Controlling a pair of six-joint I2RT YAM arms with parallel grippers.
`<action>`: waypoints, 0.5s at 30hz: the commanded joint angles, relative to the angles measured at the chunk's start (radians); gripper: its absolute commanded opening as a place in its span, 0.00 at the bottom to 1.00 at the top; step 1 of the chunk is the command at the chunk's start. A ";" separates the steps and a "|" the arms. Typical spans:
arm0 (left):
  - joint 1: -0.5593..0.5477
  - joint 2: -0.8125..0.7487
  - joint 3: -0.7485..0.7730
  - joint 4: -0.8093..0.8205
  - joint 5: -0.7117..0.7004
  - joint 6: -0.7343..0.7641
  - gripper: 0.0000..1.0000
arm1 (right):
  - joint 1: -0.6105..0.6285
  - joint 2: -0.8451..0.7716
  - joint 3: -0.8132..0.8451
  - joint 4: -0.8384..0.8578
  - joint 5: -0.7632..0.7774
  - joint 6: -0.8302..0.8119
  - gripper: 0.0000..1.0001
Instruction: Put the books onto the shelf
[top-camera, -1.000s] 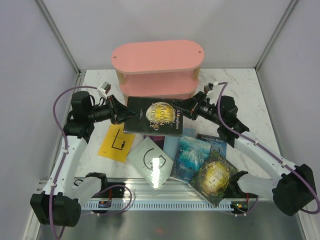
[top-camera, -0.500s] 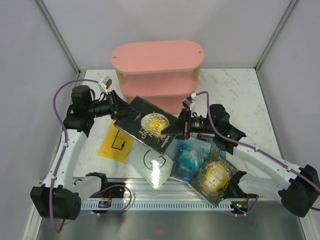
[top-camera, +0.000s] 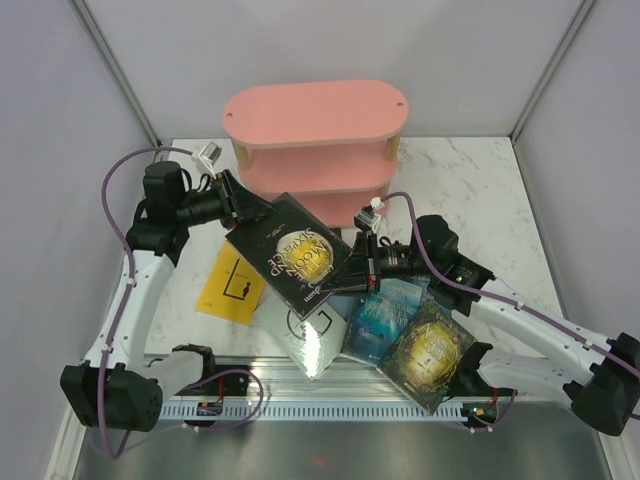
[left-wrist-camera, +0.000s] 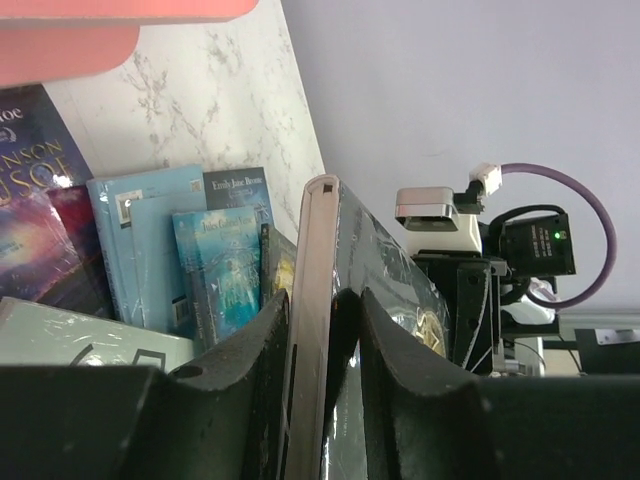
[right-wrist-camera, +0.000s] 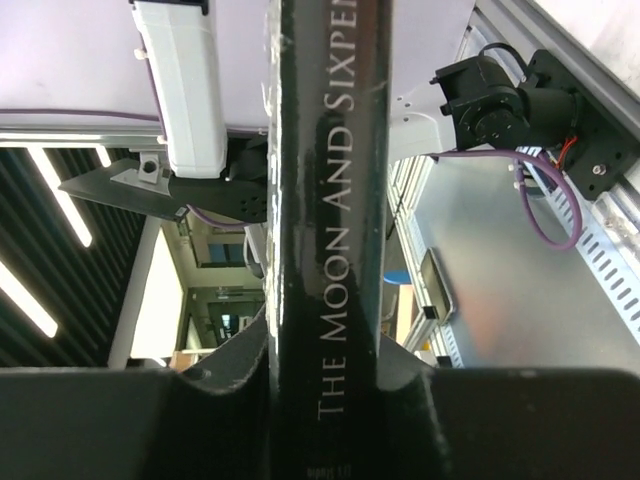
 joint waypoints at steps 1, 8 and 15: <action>-0.012 -0.012 0.082 -0.115 -0.134 0.099 0.14 | 0.035 -0.051 0.120 0.041 0.016 -0.145 0.00; 0.006 -0.081 0.202 -0.243 -0.212 0.183 0.82 | 0.012 -0.065 0.220 -0.114 0.177 -0.238 0.00; 0.015 -0.134 0.346 -0.433 -0.454 0.267 1.00 | -0.033 -0.061 0.329 -0.185 0.191 -0.264 0.00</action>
